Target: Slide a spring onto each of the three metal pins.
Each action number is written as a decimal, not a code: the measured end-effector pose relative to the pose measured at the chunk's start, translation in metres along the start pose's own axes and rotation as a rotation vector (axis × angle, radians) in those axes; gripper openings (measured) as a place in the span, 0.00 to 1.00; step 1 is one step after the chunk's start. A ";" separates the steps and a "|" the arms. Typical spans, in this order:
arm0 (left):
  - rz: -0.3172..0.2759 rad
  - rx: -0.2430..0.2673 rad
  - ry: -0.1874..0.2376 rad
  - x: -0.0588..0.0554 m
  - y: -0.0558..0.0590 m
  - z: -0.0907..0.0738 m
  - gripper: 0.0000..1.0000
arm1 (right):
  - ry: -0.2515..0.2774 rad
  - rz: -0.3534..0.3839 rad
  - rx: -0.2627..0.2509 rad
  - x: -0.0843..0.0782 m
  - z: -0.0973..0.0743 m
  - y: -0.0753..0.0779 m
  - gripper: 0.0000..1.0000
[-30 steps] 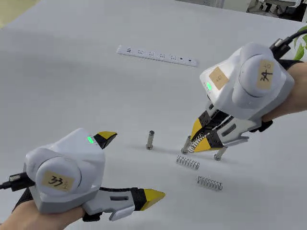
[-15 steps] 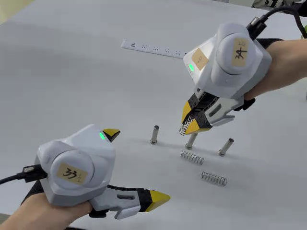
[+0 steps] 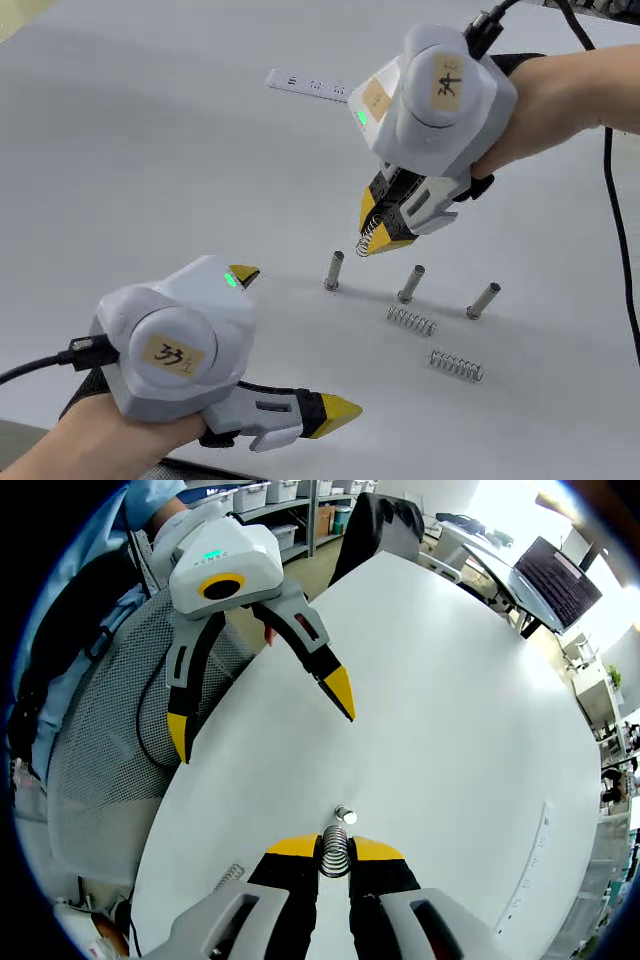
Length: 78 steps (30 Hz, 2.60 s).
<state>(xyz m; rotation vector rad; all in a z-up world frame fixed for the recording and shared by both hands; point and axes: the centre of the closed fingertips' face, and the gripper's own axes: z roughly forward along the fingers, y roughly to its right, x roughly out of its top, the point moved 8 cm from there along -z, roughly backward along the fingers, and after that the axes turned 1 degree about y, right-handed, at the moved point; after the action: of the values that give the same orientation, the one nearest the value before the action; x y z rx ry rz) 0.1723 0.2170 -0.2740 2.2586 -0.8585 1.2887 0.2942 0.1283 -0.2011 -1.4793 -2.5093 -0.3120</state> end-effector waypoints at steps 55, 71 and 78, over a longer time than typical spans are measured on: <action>-0.043 -0.009 -0.036 -0.010 0.001 0.004 0.96 | -0.076 -0.056 0.079 0.002 0.039 0.016 0.08; -0.058 -0.002 -0.042 -0.012 0.000 0.004 0.94 | -0.092 -0.064 0.099 -0.005 0.066 0.016 0.08; -0.058 -0.002 -0.048 -0.013 0.000 0.003 0.93 | -0.089 -0.057 0.103 -0.008 0.076 0.017 0.08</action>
<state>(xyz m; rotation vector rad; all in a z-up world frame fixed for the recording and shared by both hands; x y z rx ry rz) 0.1697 0.2193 -0.2866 2.3038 -0.8037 1.2122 0.3071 0.1516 -0.2748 -1.4141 -2.5982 -0.1264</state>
